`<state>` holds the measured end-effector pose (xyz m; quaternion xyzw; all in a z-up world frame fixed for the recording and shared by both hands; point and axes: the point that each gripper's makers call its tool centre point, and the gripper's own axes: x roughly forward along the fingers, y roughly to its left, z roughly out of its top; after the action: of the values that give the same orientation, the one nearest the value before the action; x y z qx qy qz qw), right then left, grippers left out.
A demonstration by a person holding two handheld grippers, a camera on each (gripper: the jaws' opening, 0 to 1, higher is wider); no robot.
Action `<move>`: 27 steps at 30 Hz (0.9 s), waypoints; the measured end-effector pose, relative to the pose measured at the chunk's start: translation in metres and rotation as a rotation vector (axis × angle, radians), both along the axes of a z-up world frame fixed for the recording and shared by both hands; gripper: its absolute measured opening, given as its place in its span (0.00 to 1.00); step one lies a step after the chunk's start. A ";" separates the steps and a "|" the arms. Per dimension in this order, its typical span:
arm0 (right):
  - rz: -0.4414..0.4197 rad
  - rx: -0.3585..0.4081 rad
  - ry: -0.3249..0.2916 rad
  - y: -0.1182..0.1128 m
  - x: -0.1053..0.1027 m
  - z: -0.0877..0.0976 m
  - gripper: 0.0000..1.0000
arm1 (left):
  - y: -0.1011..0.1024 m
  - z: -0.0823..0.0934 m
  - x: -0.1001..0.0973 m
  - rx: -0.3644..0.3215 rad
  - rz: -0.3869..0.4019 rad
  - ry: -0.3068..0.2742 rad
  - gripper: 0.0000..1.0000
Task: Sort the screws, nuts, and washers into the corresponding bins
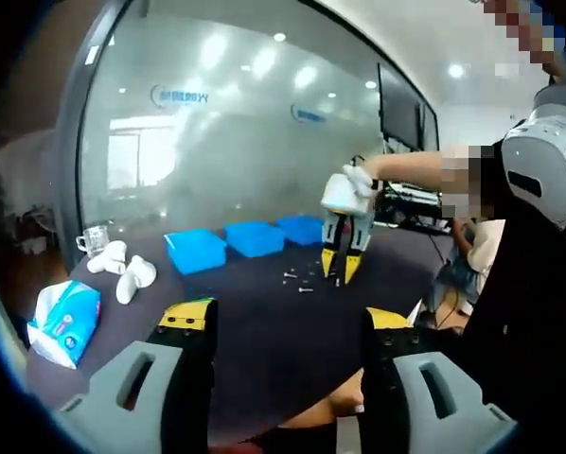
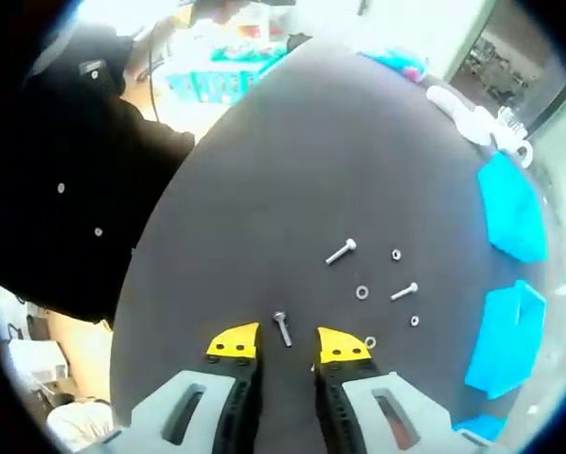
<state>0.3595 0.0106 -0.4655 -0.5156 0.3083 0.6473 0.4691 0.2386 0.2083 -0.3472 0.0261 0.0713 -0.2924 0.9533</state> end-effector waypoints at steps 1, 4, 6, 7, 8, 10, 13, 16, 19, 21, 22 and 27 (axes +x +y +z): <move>-0.002 0.001 0.002 0.001 0.000 -0.001 0.16 | 0.000 0.000 0.000 0.000 0.001 0.000 0.57; -0.004 -0.004 0.008 0.002 0.001 -0.003 0.12 | 0.000 0.000 0.000 0.005 0.001 0.001 0.57; -0.004 -0.015 0.020 0.001 0.000 -0.005 0.10 | 0.000 -0.002 0.000 0.007 0.000 0.004 0.56; -0.009 -0.020 0.030 0.001 -0.001 -0.006 0.09 | 0.000 -0.002 0.000 0.007 0.001 0.005 0.56; -0.008 -0.022 0.032 0.001 -0.002 -0.006 0.08 | 0.000 -0.003 -0.001 0.007 0.001 0.006 0.56; -0.023 -0.029 0.049 -0.001 -0.004 -0.007 0.05 | 0.000 -0.004 -0.001 0.006 0.002 0.008 0.56; -0.041 -0.041 0.067 -0.002 -0.008 -0.008 0.00 | 0.001 -0.004 -0.002 0.006 0.005 0.010 0.56; -0.049 -0.042 0.053 -0.002 -0.008 -0.008 0.00 | 0.001 -0.003 -0.002 -0.001 0.005 0.007 0.56; -0.064 -0.034 0.045 -0.003 -0.008 -0.007 0.00 | 0.001 -0.003 -0.003 -0.003 0.007 0.004 0.56; -0.078 -0.020 0.053 -0.003 -0.010 -0.004 0.00 | 0.002 -0.003 -0.003 -0.008 0.009 0.002 0.56; -0.085 -0.013 0.059 -0.003 -0.011 -0.003 0.00 | 0.003 -0.002 -0.003 -0.011 0.011 0.001 0.56; -0.166 0.113 0.099 0.001 -0.021 0.015 0.00 | 0.007 0.000 -0.003 -0.023 0.021 -0.009 0.56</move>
<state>0.3389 0.0112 -0.4510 -0.4285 0.3357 0.6473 0.5335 0.2360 0.2154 -0.3469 0.0155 0.0638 -0.2829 0.9569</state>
